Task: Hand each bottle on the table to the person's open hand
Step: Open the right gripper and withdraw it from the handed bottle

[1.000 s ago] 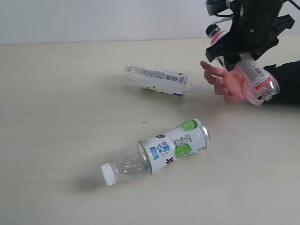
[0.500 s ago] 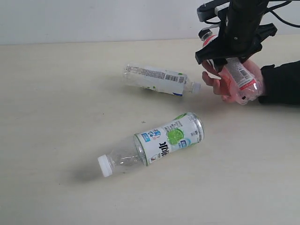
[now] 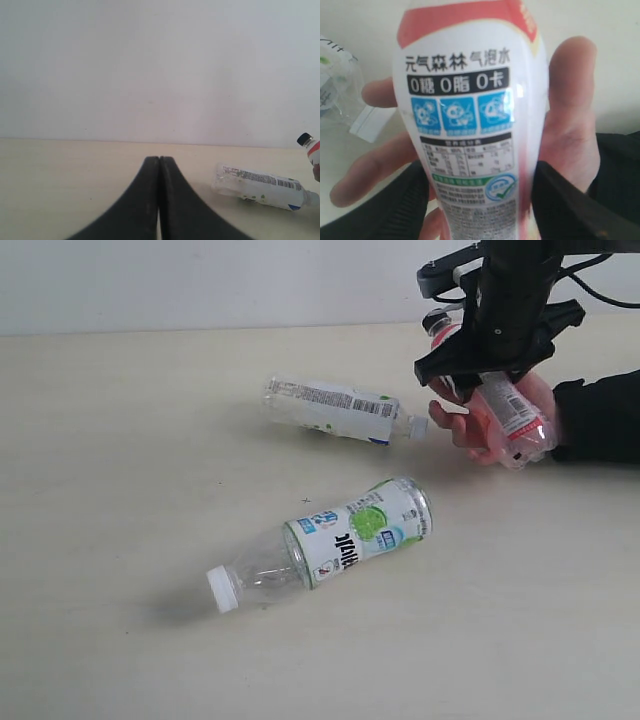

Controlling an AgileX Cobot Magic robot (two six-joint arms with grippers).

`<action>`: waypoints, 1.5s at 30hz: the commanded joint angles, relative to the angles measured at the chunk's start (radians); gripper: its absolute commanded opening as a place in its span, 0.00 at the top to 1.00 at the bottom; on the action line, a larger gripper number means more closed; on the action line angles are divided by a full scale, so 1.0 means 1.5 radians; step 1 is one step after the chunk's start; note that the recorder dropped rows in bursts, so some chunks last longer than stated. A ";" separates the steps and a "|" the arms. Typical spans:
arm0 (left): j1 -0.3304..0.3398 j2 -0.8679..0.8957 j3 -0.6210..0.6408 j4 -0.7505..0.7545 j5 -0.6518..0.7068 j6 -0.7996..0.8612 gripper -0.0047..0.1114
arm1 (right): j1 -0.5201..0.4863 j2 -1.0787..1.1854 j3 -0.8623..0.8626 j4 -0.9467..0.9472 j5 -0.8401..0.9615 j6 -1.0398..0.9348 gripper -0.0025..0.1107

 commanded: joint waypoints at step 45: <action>0.002 -0.004 0.002 -0.003 -0.001 -0.001 0.96 | 0.000 -0.831 0.584 0.009 -0.297 -0.013 0.98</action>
